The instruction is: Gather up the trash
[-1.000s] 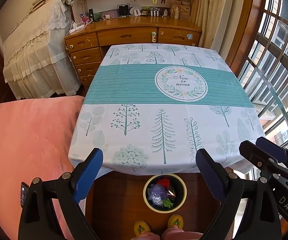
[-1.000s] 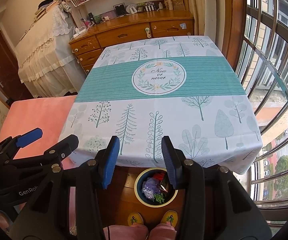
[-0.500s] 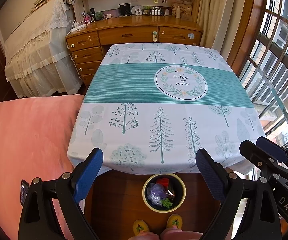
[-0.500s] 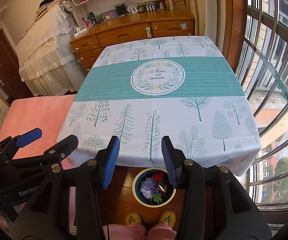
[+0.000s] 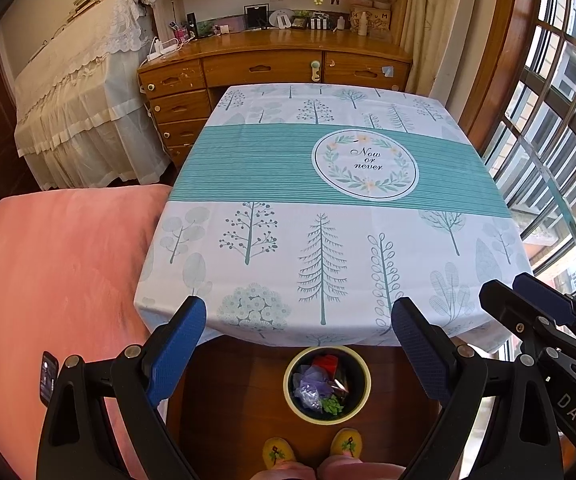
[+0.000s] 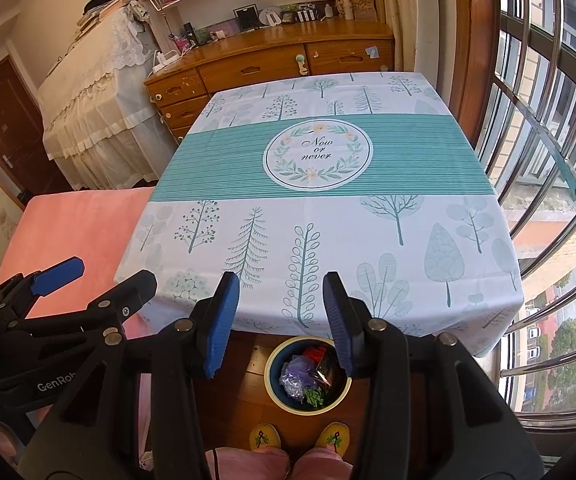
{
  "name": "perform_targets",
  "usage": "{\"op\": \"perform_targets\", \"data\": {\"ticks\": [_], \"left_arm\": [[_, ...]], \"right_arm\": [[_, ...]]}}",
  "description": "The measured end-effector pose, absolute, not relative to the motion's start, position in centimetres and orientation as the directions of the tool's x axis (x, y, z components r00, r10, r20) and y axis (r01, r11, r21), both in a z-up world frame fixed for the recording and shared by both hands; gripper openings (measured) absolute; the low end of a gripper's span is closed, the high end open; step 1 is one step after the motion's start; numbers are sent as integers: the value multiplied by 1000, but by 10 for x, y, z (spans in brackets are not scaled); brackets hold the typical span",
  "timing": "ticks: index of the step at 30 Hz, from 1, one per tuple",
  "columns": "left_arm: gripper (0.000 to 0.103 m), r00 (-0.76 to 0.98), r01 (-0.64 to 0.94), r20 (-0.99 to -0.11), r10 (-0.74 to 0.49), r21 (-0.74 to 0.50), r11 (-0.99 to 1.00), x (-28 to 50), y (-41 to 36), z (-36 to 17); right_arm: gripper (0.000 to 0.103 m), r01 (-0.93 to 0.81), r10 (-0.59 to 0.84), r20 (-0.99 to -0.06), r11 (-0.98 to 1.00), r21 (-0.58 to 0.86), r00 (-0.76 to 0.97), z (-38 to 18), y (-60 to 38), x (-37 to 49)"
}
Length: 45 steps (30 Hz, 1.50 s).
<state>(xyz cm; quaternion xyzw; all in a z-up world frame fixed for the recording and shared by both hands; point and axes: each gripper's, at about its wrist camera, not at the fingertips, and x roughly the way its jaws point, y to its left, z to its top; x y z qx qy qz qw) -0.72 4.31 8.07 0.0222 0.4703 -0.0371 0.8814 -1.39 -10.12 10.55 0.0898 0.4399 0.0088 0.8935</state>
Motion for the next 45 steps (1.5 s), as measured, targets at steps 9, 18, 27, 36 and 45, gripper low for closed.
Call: {"op": "perform_targets", "data": {"ticks": [9,18,27,36,45], "left_arm": [[95,547,75,-836,-37,5,997,-9,40,75],[95,546,77,-837,-41,2,997,-8,41,75],[95,542,80,-839,-40,5,997,-7,40,75],[95,538,82,-842,-35,11,997,-8,31,72],[95,538,80,-843,-32,13,997,-9,29,72]], "right_arm": [[40,67,92,-785,984,168,613,105,-100,-14],[40,68,91,-786,984,167,612,105,-101,-14],[40,65,91,-785,984,166,613,104,-103,-14],[40,69,89,-786,984,165,612,103,-108,-13],[40,65,90,-786,984,163,612,102,-111,-12]]}}
